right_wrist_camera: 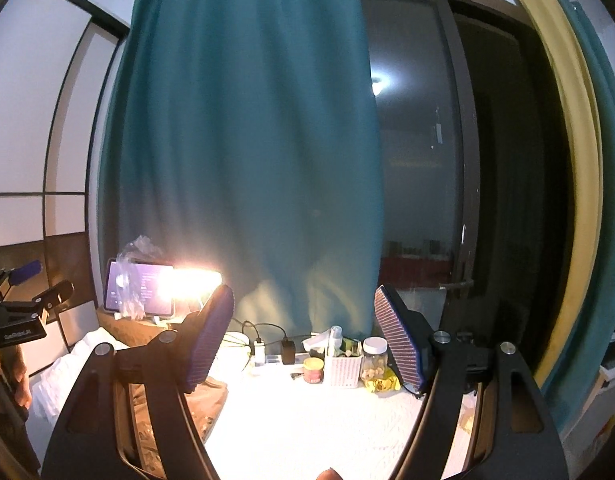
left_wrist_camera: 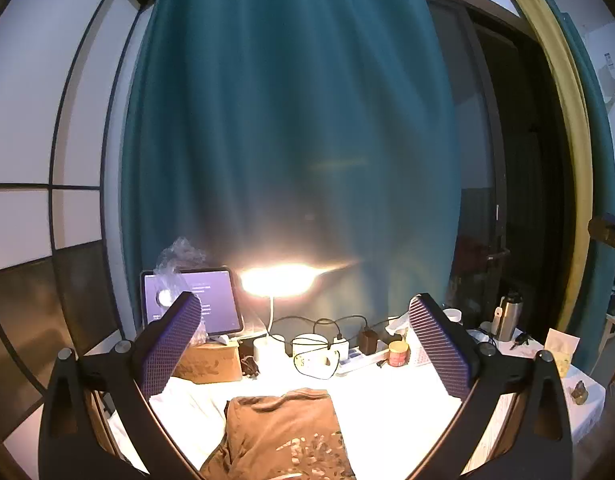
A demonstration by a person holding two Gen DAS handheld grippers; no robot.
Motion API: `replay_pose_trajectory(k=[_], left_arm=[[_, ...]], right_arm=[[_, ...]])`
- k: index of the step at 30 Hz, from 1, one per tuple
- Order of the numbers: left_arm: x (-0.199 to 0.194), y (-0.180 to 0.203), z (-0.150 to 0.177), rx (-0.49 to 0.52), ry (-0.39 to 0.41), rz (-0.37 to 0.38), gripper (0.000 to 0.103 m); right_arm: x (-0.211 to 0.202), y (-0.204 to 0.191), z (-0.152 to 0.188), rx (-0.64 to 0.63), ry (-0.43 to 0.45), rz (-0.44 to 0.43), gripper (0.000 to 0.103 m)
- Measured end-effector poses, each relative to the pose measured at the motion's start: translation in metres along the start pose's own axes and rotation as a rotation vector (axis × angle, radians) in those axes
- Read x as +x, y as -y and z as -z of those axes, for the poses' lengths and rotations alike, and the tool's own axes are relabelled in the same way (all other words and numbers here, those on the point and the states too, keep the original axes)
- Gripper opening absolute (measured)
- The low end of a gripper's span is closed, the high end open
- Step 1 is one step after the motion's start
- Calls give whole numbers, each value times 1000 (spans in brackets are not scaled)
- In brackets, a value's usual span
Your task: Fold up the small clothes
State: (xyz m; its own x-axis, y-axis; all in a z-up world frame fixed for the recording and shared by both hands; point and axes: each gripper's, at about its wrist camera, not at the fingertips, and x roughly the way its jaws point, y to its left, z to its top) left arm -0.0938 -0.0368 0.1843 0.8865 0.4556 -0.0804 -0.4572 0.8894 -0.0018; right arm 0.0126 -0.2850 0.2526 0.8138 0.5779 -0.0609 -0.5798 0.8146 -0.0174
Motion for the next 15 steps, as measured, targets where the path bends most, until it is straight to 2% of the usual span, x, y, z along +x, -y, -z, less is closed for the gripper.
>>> replay_pose_trajectory(k=[15], left_arm=[[13,-2,5,-17,-30,10,103]], right_arm=[[16,4,9,4,-49,14,76]])
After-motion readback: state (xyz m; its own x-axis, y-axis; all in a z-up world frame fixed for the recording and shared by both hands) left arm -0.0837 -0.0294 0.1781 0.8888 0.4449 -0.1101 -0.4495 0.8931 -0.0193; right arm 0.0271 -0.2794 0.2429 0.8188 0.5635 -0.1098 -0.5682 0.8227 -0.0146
